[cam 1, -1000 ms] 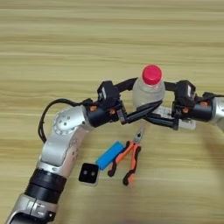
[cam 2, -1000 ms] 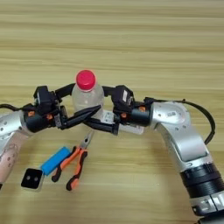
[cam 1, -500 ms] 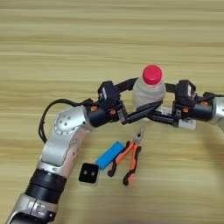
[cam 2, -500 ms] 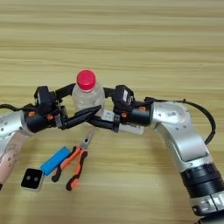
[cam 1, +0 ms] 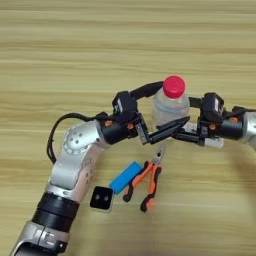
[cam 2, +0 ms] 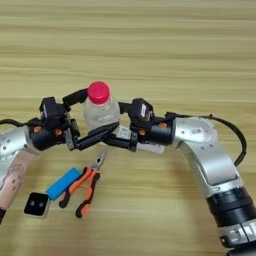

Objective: Move the objects on the table

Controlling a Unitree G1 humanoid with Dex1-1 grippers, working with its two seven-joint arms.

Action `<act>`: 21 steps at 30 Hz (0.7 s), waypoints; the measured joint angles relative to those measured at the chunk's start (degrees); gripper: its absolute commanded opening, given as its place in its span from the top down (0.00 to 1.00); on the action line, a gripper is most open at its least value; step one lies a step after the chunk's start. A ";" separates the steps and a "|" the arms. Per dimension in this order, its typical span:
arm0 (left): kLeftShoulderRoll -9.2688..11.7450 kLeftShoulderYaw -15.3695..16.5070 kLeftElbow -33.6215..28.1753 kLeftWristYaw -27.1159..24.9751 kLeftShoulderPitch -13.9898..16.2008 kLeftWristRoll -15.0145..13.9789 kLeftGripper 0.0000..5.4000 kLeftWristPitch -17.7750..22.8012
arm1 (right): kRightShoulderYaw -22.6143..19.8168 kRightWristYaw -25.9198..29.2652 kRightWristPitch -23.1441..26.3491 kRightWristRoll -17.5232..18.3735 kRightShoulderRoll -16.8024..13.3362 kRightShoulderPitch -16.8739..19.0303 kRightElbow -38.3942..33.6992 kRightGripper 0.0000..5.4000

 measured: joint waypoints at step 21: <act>-2.47 7.90 -3.08 1.58 -1.56 -13.07 0.00 0.85 | -9.04 -2.45 -1.66 0.85 0.08 3.16 7.90 0.42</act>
